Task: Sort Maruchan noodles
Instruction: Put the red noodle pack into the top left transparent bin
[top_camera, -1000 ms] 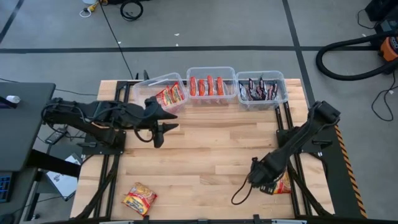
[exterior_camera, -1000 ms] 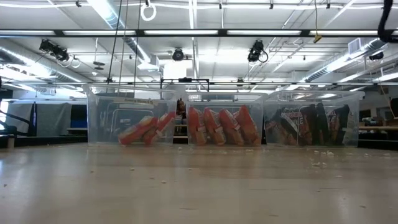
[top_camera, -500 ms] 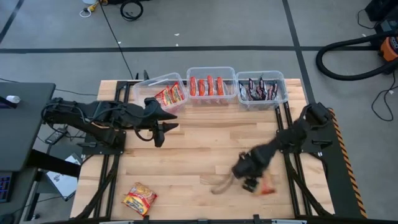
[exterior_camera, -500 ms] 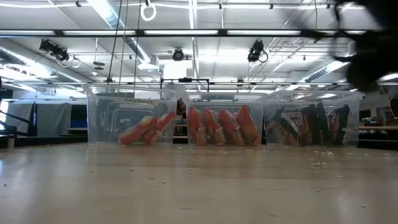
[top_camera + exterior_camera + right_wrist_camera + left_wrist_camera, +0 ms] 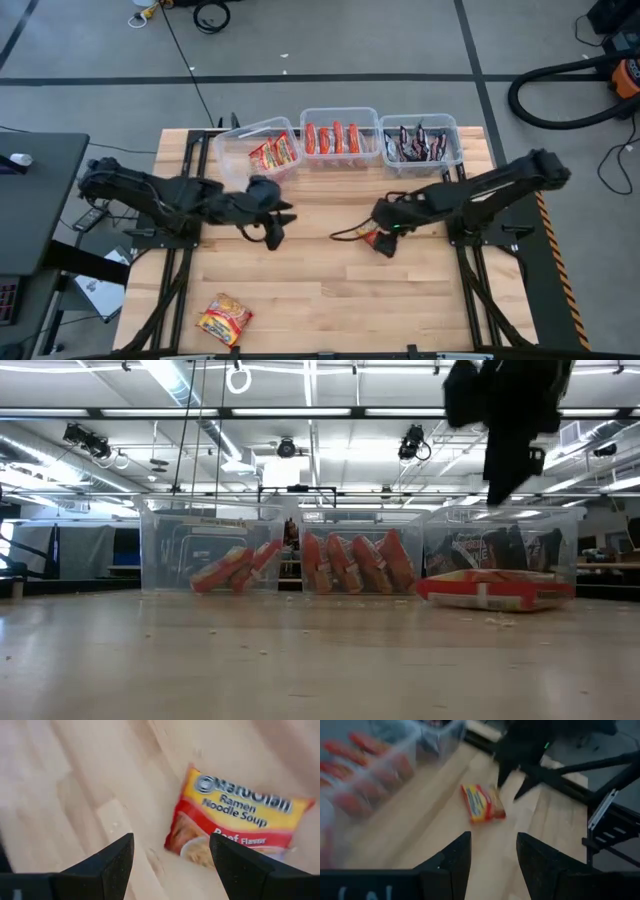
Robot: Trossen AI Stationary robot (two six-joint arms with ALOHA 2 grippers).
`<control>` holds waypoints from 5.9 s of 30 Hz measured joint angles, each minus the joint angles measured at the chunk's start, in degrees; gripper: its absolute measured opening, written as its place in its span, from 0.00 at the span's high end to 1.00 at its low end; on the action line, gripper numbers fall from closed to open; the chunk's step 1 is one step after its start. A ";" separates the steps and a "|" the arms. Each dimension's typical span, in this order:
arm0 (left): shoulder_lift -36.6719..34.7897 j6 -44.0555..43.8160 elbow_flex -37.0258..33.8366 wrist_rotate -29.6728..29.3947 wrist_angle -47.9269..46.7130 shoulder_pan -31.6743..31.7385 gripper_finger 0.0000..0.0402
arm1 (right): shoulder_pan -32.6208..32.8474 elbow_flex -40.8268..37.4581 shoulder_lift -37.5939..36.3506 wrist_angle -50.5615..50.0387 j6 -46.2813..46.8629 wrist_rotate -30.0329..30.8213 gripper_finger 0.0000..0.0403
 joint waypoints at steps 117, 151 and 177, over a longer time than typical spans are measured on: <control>14.16 80.72 20.92 8.33 -29.13 22.32 1.00 | 21.45 9.68 -2.69 -26.81 14.16 17.05 0.34; 10.97 115.17 -11.47 28.76 -5.43 52.66 0.97 | 22.83 9.68 -2.69 -22.63 30.82 13.53 0.34; 3.60 83.36 -7.12 18.65 -11.56 40.61 0.64 | 22.81 9.68 -2.69 -25.75 21.37 12.31 0.34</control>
